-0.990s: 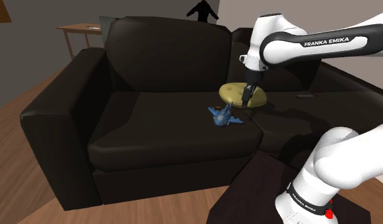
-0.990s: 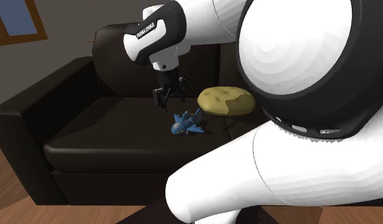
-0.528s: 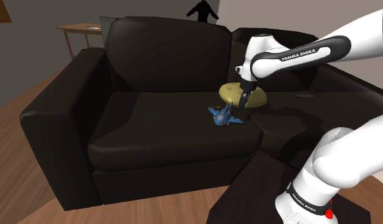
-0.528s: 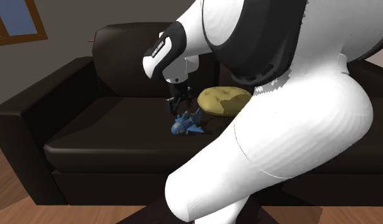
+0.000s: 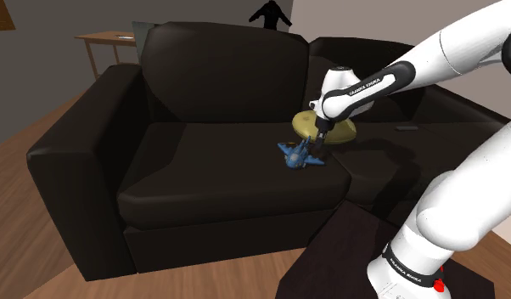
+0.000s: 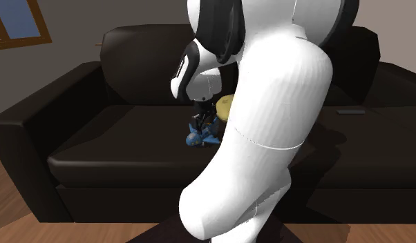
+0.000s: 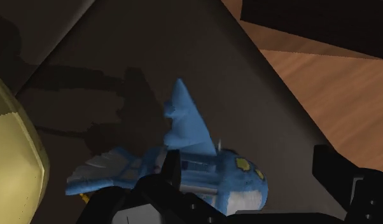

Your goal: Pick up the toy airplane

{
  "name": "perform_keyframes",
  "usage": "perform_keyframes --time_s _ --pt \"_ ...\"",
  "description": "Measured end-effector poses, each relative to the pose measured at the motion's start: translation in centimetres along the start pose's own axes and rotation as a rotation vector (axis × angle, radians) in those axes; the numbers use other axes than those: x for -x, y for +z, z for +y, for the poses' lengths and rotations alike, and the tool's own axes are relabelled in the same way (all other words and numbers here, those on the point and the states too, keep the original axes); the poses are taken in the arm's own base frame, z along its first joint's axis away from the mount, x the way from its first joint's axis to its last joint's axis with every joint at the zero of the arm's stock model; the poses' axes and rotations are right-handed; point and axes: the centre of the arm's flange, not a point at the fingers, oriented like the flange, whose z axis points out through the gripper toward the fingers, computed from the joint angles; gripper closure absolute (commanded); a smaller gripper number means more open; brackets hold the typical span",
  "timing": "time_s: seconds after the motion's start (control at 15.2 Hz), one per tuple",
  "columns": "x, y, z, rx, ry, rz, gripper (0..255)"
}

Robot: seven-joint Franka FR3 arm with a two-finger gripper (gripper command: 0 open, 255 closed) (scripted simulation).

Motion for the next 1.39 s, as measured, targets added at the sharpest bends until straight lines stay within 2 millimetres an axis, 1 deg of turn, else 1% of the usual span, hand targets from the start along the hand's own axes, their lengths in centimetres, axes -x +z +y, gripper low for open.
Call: perform_keyframes --time_s 0.07,0.2,0.26,0.4,0.59,0.92,0.99,1.39 --pt "-0.1 1.0 0.6 0.0 -0.008 0.002 0" --pt "-1.1 3.1 2.2 0.001 -0.024 0.008 0" --pt "-1.2 4.2 3.1 0.001 -0.032 0.009 0" --pt "-1.4 5.8 4.4 0.002 -0.047 0.014 0" --pt "-1.6 8.0 5.0 0.003 -0.054 0.015 0" --pt "-1.7 10.4 4.7 0.004 -0.055 0.016 0" --pt "-1.7 10.6 4.7 0.003 -0.055 0.016 255" --pt "-1.7 10.8 4.6 0.004 -0.055 0.016 255"
